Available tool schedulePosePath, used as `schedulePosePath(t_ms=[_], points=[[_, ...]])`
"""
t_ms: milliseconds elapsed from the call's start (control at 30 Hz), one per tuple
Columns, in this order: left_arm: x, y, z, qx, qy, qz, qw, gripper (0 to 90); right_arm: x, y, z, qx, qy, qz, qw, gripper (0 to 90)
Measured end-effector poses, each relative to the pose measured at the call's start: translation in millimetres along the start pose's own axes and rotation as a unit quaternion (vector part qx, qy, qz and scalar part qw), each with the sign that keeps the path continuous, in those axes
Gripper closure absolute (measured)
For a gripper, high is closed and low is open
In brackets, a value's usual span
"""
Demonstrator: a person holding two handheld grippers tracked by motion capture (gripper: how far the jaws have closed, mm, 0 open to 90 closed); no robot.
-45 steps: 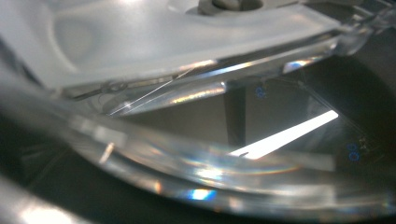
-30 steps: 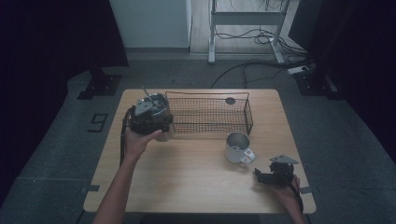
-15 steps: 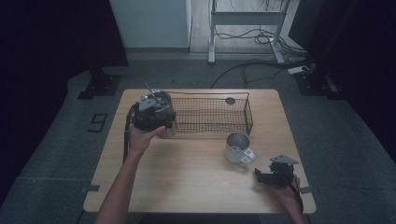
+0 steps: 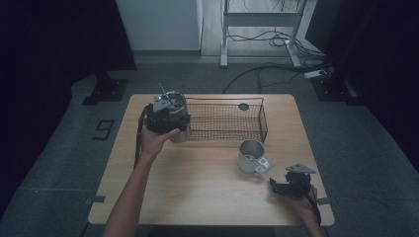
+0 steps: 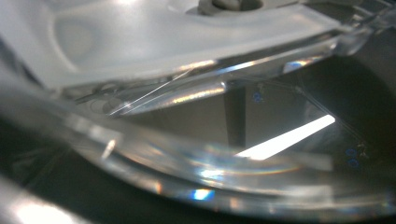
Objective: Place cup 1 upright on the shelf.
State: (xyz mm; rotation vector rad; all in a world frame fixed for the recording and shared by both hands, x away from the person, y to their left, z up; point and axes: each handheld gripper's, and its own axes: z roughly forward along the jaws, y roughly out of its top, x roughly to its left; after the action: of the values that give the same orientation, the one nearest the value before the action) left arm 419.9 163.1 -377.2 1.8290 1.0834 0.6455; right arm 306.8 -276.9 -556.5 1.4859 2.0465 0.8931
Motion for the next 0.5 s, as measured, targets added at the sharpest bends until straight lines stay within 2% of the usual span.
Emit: schedulePosePath(t_ms=[500], points=[[-2.4, 9.8, 12.3, -0.005, -0.004, 0.004, 1.0000, 4.2, 0.0, -0.1, -0.2, -0.001, 0.000, 0.000, 1.0000, 4.6]])
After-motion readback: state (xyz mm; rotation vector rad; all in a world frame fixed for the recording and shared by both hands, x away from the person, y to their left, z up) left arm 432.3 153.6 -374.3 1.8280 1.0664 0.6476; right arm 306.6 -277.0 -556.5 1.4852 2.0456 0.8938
